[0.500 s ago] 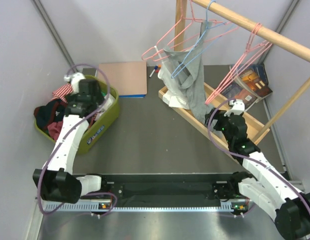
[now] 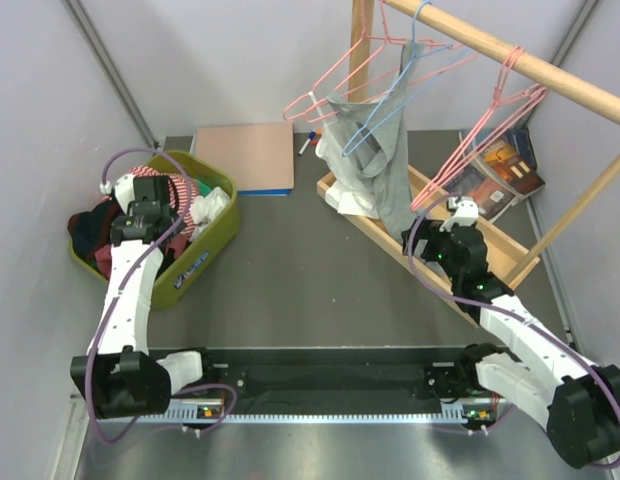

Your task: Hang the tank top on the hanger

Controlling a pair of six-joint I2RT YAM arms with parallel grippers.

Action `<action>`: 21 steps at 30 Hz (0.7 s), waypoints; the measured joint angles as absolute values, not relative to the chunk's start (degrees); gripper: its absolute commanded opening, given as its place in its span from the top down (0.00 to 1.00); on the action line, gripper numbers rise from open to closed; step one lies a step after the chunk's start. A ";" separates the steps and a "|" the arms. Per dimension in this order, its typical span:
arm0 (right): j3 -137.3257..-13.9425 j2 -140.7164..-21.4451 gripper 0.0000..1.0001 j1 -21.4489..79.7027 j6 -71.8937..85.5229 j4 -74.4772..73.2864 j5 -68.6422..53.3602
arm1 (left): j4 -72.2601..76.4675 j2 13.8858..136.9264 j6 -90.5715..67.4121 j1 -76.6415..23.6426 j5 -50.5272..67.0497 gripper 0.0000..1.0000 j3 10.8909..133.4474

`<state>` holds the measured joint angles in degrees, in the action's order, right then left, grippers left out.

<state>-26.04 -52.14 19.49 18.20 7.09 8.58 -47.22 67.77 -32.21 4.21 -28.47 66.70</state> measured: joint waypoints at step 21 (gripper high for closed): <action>-31.68 -55.66 0.01 19.49 16.67 6.00 6.96 | -39.72 79.00 -22.02 -2.00 -8.56 1.00 100.07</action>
